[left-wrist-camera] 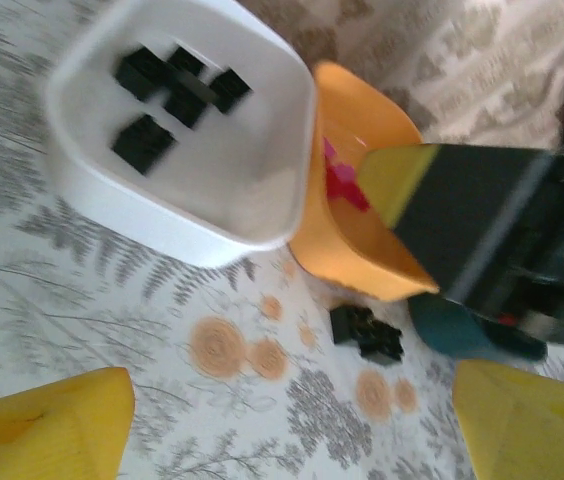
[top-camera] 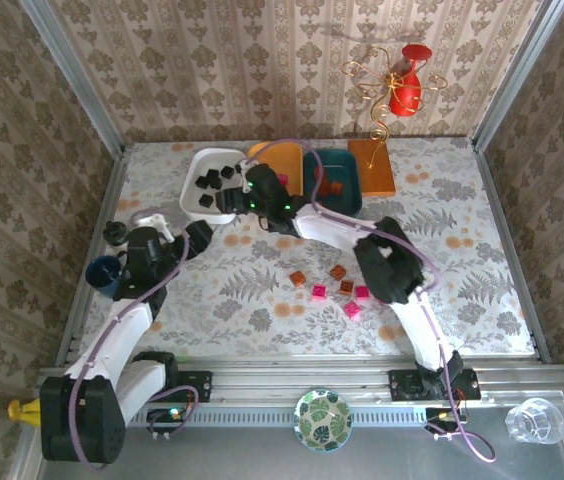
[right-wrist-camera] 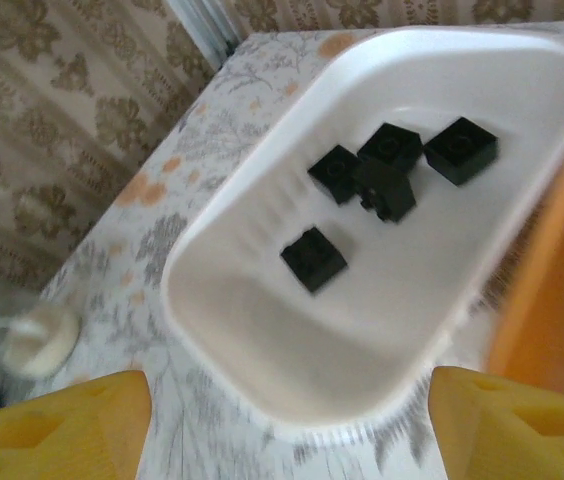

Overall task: Sort the legos into containers by color
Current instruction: Place the lego in the container, then separate the lego at the center of the table.

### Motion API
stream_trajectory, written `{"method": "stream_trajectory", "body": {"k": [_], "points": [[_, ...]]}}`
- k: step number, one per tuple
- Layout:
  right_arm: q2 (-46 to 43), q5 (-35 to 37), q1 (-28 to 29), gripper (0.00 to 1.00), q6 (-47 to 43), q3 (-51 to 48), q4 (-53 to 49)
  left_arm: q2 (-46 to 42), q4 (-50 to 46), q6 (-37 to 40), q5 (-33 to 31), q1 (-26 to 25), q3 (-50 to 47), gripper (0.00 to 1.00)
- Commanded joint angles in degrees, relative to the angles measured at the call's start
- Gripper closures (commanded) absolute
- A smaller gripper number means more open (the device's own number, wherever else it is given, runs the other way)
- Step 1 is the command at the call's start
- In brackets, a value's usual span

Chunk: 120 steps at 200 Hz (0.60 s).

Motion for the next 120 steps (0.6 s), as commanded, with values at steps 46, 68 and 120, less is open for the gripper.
{"method": "stream_trajectory", "body": {"k": [46,68,120], "points": [[-40.03,13.05,-3.52,0.2,-8.13,-39.69,-2.65,23.48,-0.02,13.05,-14.02,-20.92,8.77,0.29],[-49.89,14.97,-4.74,0.19,-9.05,-48.18,-6.13,32.88,-0.3,14.96,-15.08,-23.38,15.02,0.35],[-61.19,17.91,-6.26,0.17,-10.87,-58.92,-6.45,46.51,-0.37,16.38,-15.84,-24.25,26.6,0.4]]}}
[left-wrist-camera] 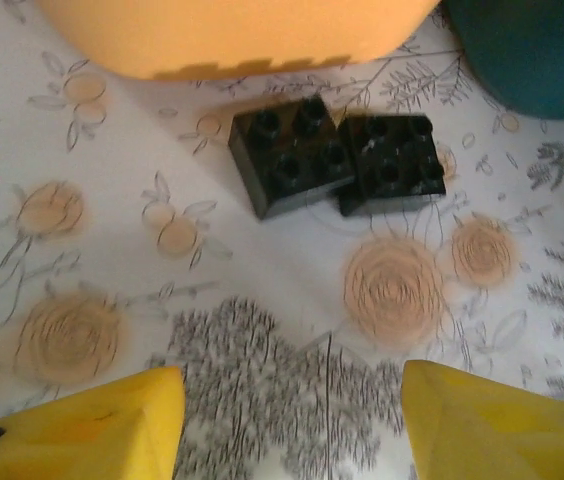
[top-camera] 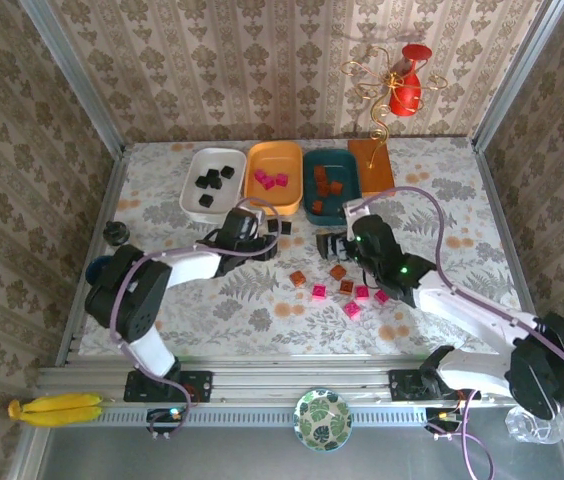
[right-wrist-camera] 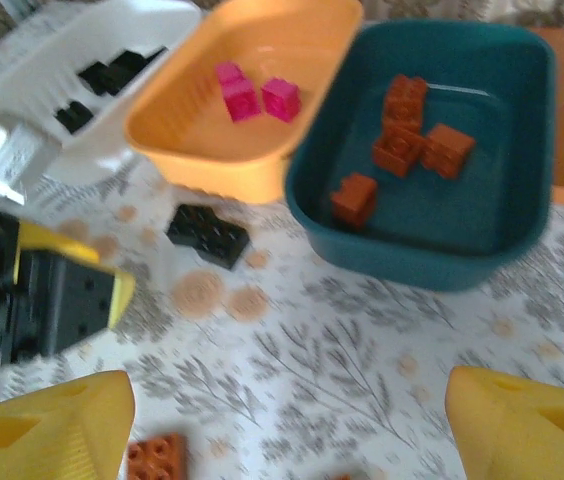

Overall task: Sort the legos into containers by color
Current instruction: Separate the lego at the center of the table.

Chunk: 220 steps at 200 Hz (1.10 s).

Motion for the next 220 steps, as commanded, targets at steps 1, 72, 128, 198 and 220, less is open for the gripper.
{"method": "stream_trajectory", "body": {"k": [1,72,128,198,220], "points": [[-3.82,3.1,-0.67,0.17,-1.71,-3.01,0.19,3.88,0.26,2.55,-1.89,-0.23,4.89,0.4],[-6.14,2.22,-1.34,0.15,-1.99,-7.45,2.81,12.92,-2.09,3.12,-4.0,-0.15,15.07,0.48],[-6.3,1.24,-1.75,0.15,-1.63,-8.8,4.15,16.35,-4.02,2.86,-5.21,0.12,18.41,0.51],[-4.34,0.91,-2.13,0.15,-1.25,-9.24,5.57,12.31,-3.91,3.36,-5.39,-0.05,12.91,0.56],[-3.72,0.8,-2.19,0.15,-1.1,-9.16,5.85,10.24,-3.71,3.4,-5.06,-0.15,10.62,0.56]]}}
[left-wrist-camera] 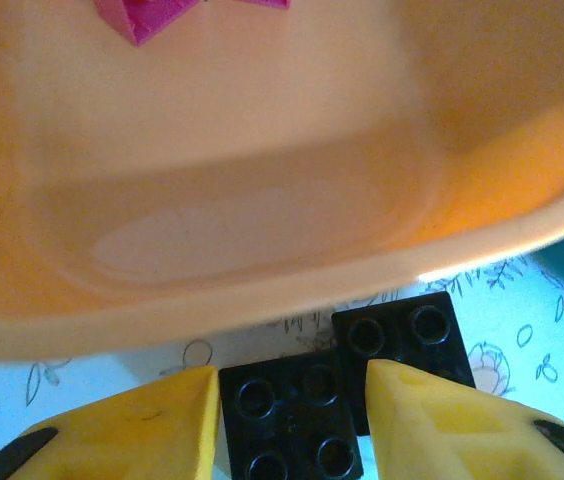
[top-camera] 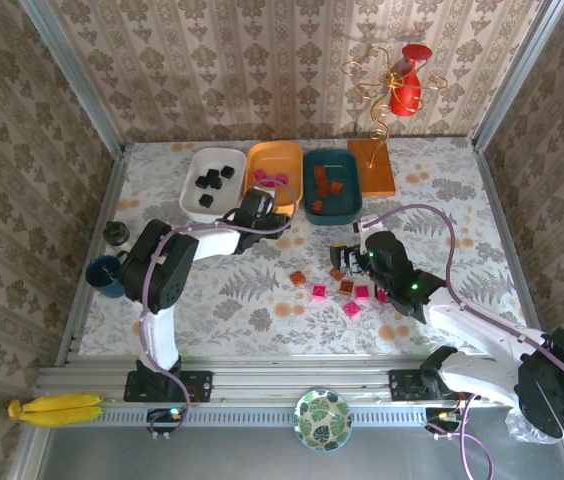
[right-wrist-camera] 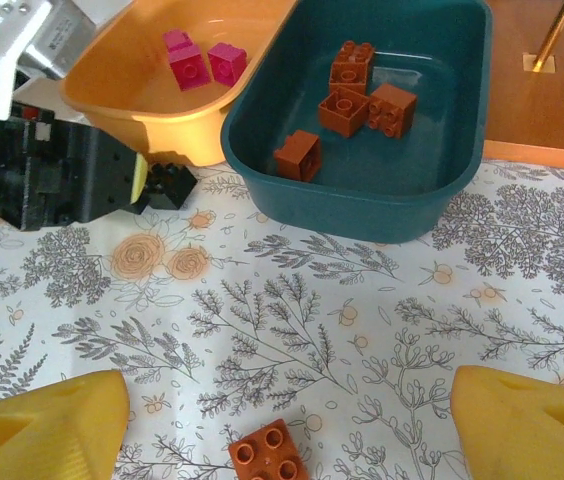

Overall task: Sort the legos into containers by color
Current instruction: Separate the lego at the center of the table, then pick up the lego from the center of the table.

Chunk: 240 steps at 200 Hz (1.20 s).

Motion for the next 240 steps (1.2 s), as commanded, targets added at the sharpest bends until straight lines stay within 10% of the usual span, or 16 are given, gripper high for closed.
{"method": "stream_trajectory", "body": {"k": [1,159,240], "points": [[0.9,-0.43,-0.33,0.15,0.1,-0.52,1.61,-2.35,-3.74,1.25,-0.54,-0.21,-3.29,0.56],[0.32,-0.51,-1.3,0.15,0.21,-1.2,1.62,-2.56,-4.11,1.46,0.77,-0.65,-3.3,0.35],[0.43,-1.03,-1.72,0.14,0.37,-1.4,1.73,4.07,-5.28,3.68,-2.47,-0.56,2.32,0.48]]}}
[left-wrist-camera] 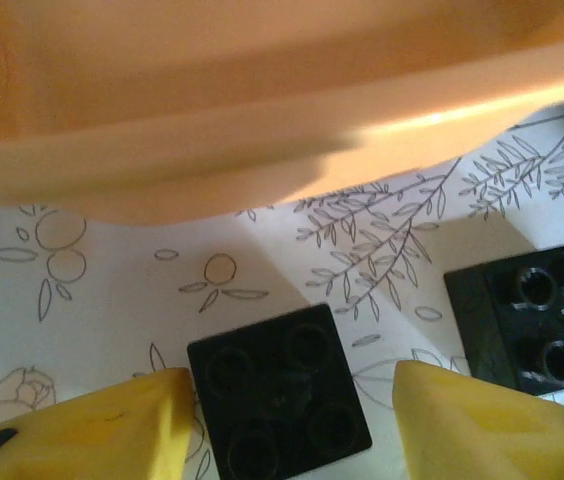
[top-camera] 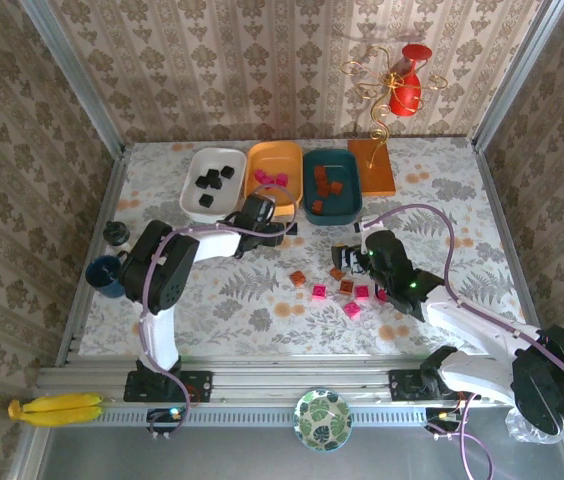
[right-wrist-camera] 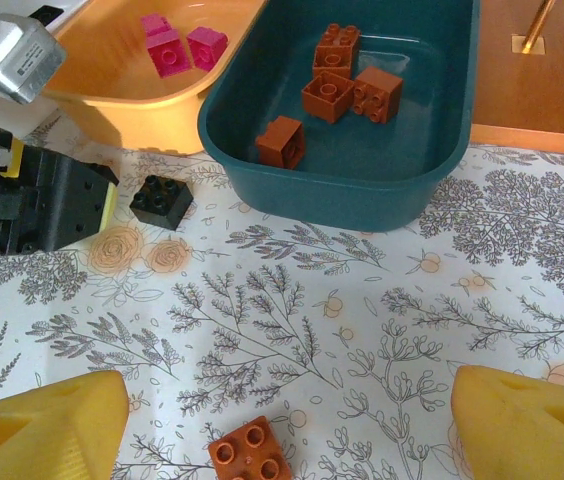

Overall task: Sort the legos into containers by color
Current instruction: Pick up the lego from the center of the table, then place the lego in the container.

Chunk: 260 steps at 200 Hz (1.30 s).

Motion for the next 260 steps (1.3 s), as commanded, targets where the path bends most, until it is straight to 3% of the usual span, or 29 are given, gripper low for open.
{"method": "stream_trajectory", "body": {"k": [1,24,47,75,94,118,151,180,212,260], "points": [[-0.84,-0.84,-0.4,0.14,0.37,-0.85,1.07,3.03,-0.45,1.97,-0.74,-0.17,1.8,0.48],[-0.85,-1.01,-0.54,0.14,0.31,-0.98,1.16,1.87,1.58,2.68,-1.27,-0.17,0.53,0.56],[-0.45,-2.84,-0.55,0.14,-0.16,-1.1,1.77,-5.51,5.64,2.39,-0.04,-0.25,-5.44,0.66],[-0.19,-4.69,-0.58,0.14,-0.33,-1.45,3.23,-19.77,8.21,1.28,-3.21,1.02,-15.08,0.67],[0.5,-5.33,-0.55,0.14,-0.09,-1.27,3.86,-25.26,6.96,2.88,-5.36,3.96,-15.85,0.67],[1.48,-6.46,-0.54,0.14,0.15,-0.85,4.17,-24.23,3.35,3.83,-5.84,10.65,-11.02,0.67],[-0.05,-6.3,-0.54,0.14,-0.02,-1.34,3.54,-15.69,2.03,2.73,-2.47,17.33,-2.47,0.66],[-2.26,-5.26,-0.54,0.13,-0.05,-2.16,2.94,-8.26,-0.29,2.51,-0.57,20.07,5.27,0.61],[-3.55,-4.85,-0.54,0.13,0.09,-2.43,2.32,-8.77,-1.5,2.13,-3.0,19.97,6.19,0.37],[-4.3,-1.85,-0.54,0.13,-0.33,-2.09,0.99,-19.79,4.09,0.92,-2.59,8.37,-7.4,0.28]]}}
